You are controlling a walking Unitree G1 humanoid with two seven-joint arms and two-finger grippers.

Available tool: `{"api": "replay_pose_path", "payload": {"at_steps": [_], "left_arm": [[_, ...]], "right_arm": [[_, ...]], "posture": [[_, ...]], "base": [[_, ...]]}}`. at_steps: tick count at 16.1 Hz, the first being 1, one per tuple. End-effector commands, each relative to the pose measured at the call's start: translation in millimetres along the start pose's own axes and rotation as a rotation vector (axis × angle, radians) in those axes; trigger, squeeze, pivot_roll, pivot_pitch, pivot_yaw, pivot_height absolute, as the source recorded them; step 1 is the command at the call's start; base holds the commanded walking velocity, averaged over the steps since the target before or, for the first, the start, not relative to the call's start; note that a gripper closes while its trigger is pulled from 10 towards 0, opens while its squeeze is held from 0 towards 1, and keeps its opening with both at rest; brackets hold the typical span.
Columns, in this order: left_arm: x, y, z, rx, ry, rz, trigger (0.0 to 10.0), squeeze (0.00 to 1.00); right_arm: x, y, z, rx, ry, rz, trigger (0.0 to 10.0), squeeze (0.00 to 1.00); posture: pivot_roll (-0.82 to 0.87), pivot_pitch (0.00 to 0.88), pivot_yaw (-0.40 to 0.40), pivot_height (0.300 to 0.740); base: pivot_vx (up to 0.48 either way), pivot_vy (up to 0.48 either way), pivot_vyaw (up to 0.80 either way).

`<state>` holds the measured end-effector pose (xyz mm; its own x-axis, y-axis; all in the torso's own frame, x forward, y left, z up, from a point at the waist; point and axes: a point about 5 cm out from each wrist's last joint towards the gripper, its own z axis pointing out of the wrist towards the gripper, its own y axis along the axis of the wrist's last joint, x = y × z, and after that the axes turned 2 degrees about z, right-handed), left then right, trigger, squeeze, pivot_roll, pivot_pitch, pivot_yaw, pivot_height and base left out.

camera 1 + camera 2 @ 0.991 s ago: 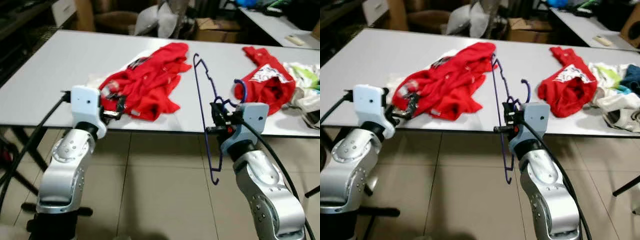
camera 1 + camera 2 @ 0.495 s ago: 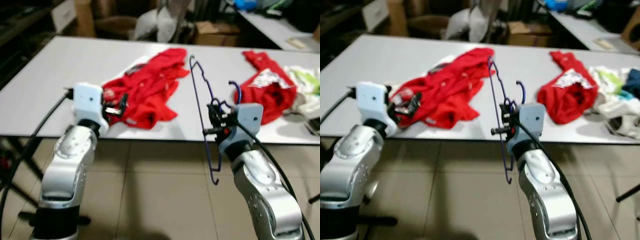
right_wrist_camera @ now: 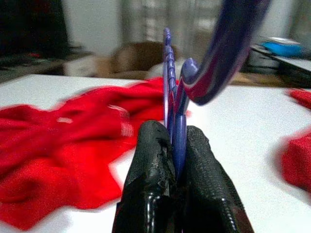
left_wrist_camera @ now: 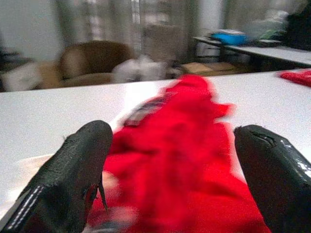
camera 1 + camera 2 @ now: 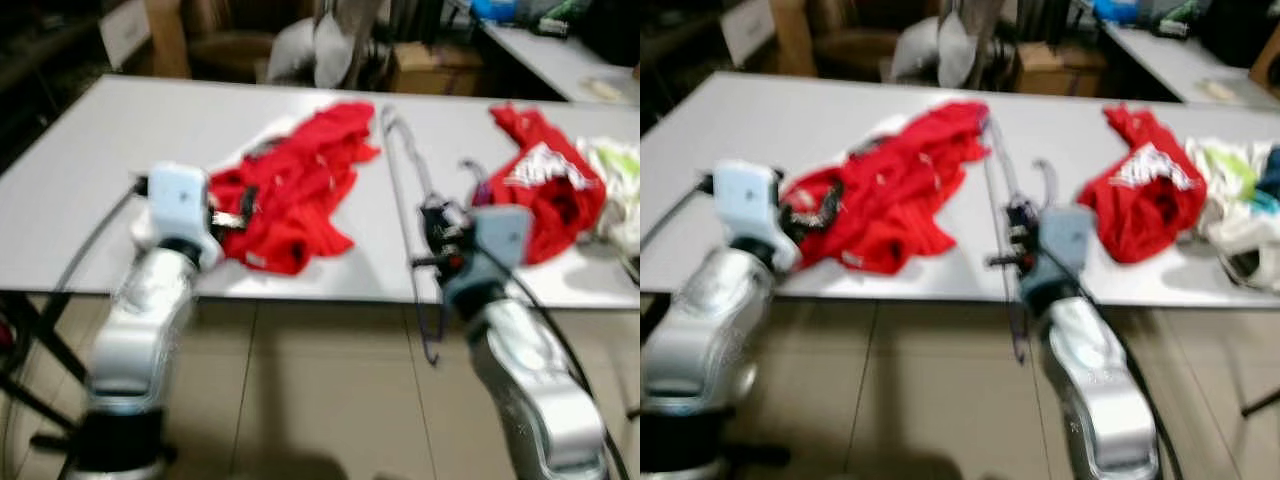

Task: Hang hanger

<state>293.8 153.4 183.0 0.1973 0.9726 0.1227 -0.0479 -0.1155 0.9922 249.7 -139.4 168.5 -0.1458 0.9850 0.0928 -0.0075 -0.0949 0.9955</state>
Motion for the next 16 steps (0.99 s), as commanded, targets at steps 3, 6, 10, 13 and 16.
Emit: {"api": "replay_pose_path", "payload": {"at_steps": [3, 6, 10, 13, 16], "left_arm": [[3.8, 5, 2.2, -0.018, 0.002, 0.017, 10.0, 1.00], [7.9, -1, 5.5, 0.036, -0.013, 0.063, 10.0, 1.00], [38.5, -19, 14.5, 0.191, -0.009, 0.170, 10.0, 0.00], [53.2, -23, 21.4, 0.237, 0.029, 0.201, 10.0, 0.00], [64.5, -32, 30.4, 0.299, 0.010, 0.190, 10.0, 0.00]], "right_arm": [[-4.0, 2, 0.8, -0.016, -0.021, 0.008, 10.0, 0.00], [-8.4, -3, 1.2, 0.013, -0.028, 0.000, 10.0, 0.00], [-14.4, -5, 1.0, 0.038, -0.031, -0.007, 10.0, 0.00], [-16.4, -7, 1.7, 0.048, -0.041, -0.008, 10.0, 0.00], [-22.6, -13, 1.5, 0.073, -0.092, 0.000, 10.0, 0.00]], "posture": [[0.04, 0.021, -0.024, 0.740], [0.04, 0.015, -0.019, 0.740], [0.04, 0.005, -0.009, 0.740], [0.04, 0.002, 0.000, 0.740], [0.05, 0.000, 0.008, 0.740]], "base": [[0.316, 0.000, 0.00], [0.094, 0.000, 0.00], [0.000, 0.000, 0.00], [0.000, 0.000, 0.00], [0.000, 0.000, 0.00]]}}
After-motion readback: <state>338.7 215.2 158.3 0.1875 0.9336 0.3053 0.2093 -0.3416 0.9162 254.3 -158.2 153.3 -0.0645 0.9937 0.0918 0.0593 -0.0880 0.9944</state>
